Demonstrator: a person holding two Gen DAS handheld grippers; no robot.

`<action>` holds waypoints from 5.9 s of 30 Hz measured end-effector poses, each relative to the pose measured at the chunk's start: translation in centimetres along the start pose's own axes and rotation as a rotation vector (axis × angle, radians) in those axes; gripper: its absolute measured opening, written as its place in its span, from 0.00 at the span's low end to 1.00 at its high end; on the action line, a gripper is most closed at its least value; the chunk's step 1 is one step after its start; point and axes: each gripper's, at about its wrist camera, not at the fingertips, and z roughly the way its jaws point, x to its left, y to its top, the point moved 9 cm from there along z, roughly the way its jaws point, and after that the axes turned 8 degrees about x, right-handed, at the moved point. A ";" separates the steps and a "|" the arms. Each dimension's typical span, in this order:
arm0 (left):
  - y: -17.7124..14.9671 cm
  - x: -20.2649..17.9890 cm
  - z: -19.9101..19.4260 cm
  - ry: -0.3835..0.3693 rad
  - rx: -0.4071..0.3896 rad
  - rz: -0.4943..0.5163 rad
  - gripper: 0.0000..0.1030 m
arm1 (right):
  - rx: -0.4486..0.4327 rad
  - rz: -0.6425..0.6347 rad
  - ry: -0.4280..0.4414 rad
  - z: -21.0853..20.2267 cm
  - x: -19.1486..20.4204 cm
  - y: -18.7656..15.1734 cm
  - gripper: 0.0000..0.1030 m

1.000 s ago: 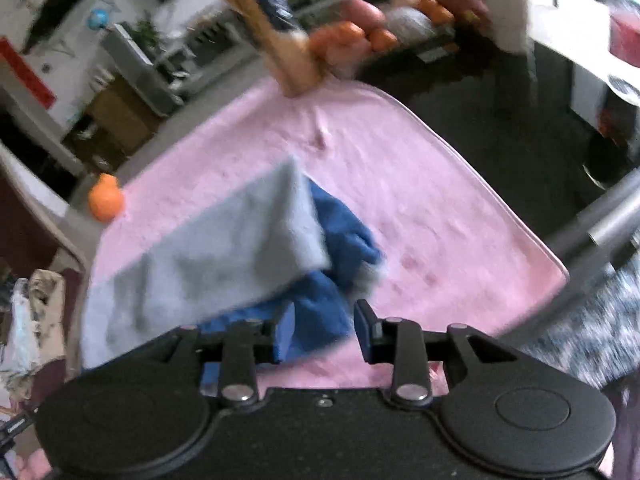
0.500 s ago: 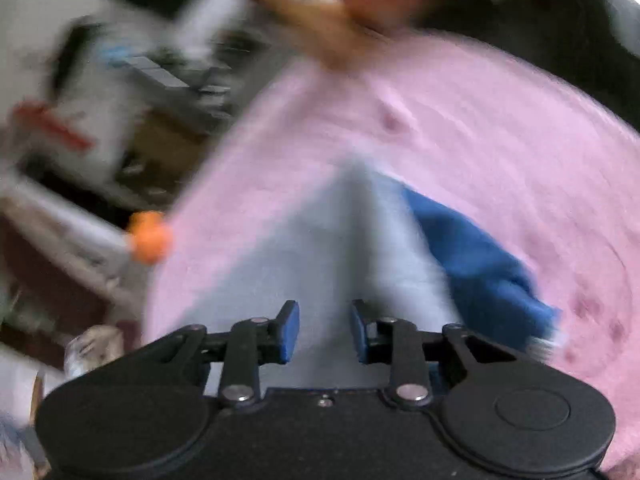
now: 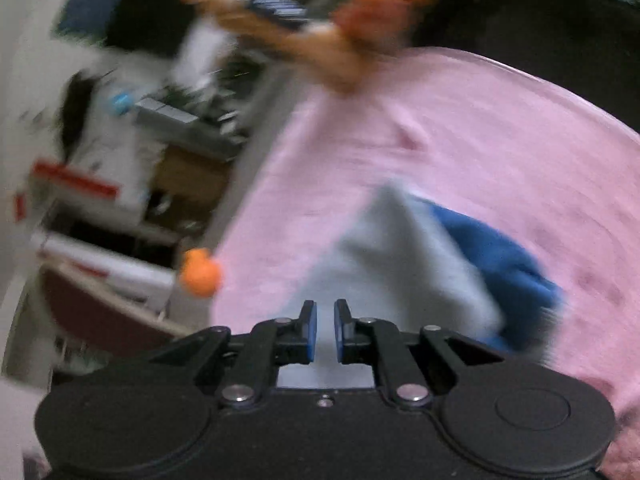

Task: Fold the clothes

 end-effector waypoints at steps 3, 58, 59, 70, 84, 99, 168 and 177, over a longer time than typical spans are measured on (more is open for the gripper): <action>2.4 -1.3 -1.2 -0.013 -0.059 0.051 0.17 | -0.014 -0.110 0.032 0.6 4.5 1.7 0.12; -6.9 2.5 1.8 0.035 0.118 0.036 0.16 | -0.099 0.254 -0.100 -3.8 -10.8 2.5 0.17; -7.3 1.5 1.0 -0.008 0.105 0.055 0.17 | -0.083 0.226 -0.039 -4.2 -10.0 1.5 0.17; -10.7 0.7 5.4 0.167 0.240 0.169 0.24 | 0.080 0.164 -0.162 -0.4 -10.7 -2.9 0.00; -12.7 -1.4 1.6 0.062 0.203 0.156 0.26 | -0.176 0.143 -0.246 -7.1 -11.8 -1.8 0.64; -13.1 -0.7 2.1 0.068 0.227 0.114 0.28 | -0.035 0.018 -0.356 -0.9 -10.7 -2.5 0.82; -6.2 1.4 2.0 -0.245 0.262 -0.083 0.81 | 0.169 -0.685 -0.256 9.3 11.5 -13.8 0.08; -7.6 0.8 8.0 -0.276 0.396 -0.199 0.80 | 0.293 -0.546 -0.257 10.3 6.0 -13.9 0.00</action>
